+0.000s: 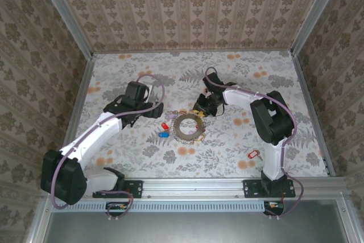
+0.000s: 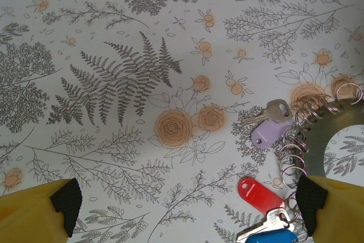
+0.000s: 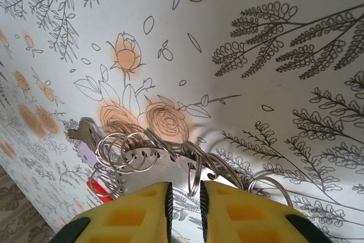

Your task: Put the keys on the keyring

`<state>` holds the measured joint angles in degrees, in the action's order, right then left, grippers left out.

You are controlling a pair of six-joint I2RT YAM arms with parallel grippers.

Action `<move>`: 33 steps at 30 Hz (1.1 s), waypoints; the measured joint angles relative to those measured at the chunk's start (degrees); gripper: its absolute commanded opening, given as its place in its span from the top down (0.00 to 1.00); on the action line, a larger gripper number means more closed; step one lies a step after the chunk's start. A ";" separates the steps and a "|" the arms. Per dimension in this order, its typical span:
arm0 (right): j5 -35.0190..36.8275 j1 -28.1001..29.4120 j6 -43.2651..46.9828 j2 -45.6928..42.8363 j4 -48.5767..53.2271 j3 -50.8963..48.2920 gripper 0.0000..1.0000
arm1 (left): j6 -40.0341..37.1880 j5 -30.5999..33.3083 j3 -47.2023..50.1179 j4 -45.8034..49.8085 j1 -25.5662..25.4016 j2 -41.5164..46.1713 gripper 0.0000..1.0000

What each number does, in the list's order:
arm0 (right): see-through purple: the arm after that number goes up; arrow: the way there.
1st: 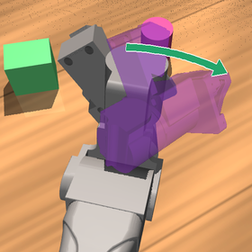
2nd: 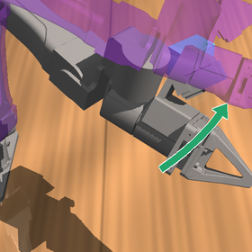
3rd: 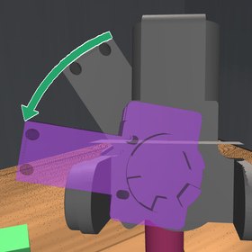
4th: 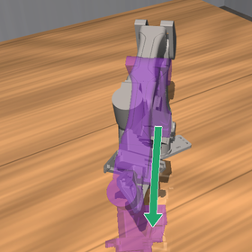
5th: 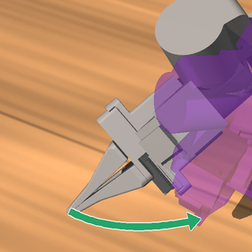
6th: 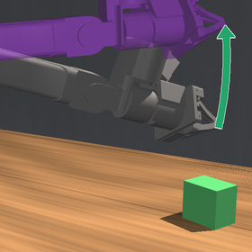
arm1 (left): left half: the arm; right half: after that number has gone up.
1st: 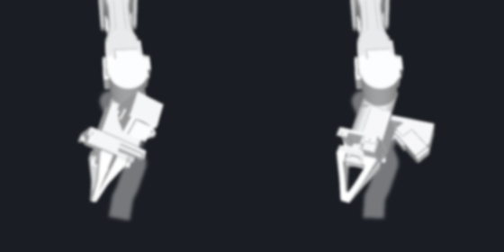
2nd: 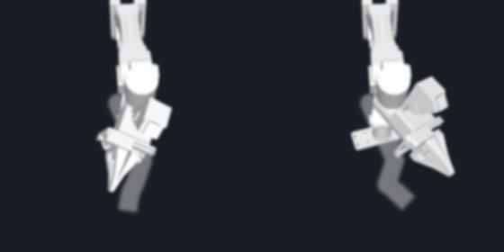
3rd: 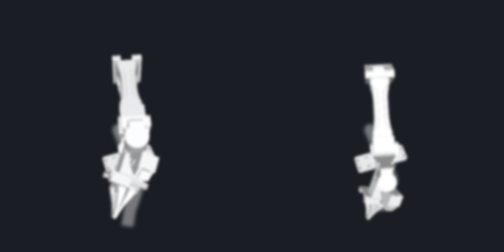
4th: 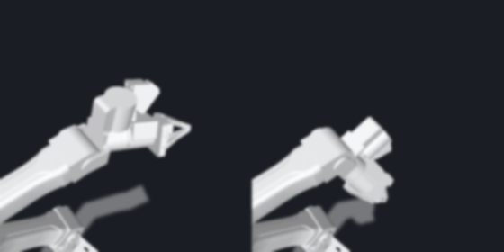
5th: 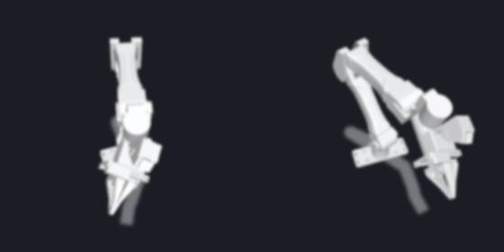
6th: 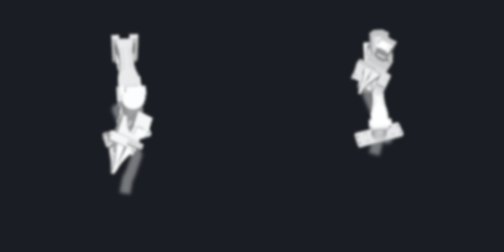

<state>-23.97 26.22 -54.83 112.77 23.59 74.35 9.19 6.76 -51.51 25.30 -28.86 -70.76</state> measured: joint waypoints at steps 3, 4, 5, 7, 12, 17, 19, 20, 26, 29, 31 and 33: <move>0.00 0.00 -0.66 0.70 0.00 0.24 0.76 | -0.50 1.11 0.00 0.04 -0.57 0.00 0.00; 0.00 0.00 -0.81 1.03 0.02 0.24 0.75 | -0.70 1.49 0.00 0.04 -0.79 0.00 0.00; 0.00 0.00 -0.92 1.27 0.00 0.24 0.74 | -0.92 1.86 0.00 0.09 -0.98 0.00 0.00; 0.00 0.00 -1.14 1.49 0.00 0.22 0.74 | -1.38 2.69 0.00 0.26 -1.57 0.00 0.00; 0.00 -0.02 -1.31 1.53 -0.02 0.22 0.82 | -2.36 4.26 -0.02 0.59 -2.95 0.00 0.00; 0.02 -0.02 -1.38 1.53 0.00 0.24 0.84 | -3.02 5.46 0.00 1.05 -3.72 0.00 0.00; 0.02 -0.02 -1.40 1.64 0.02 0.26 0.84 | -3.26 5.95 -0.02 1.16 -4.09 0.00 0.00; 0.00 0.00 -1.40 1.73 0.02 0.33 0.84 | -3.45 6.23 -0.02 1.25 -4.24 0.00 0.00; 0.00 -0.02 -2.80 1.79 0.44 0.85 0.83 | -4.31 7.91 0.00 1.31 -5.68 0.00 0.00; -0.02 -0.02 -3.87 1.79 0.50 1.16 0.85 | -4.70 8.55 0.00 1.33 -6.54 0.00 0.00; -0.02 -0.02 -4.17 1.79 0.68 1.53 0.86 | -5.01 8.92 -0.02 1.40 -7.04 -0.02 0.00; -0.02 -0.02 -4.35 1.84 0.70 1.77 0.86 | -5.25 9.29 -0.02 1.49 -7.52 -0.02 0.00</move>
<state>-23.99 26.20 -59.18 114.61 24.29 76.12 3.95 16.05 -51.53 26.79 -36.38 -70.78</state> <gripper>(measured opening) 0.143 0.999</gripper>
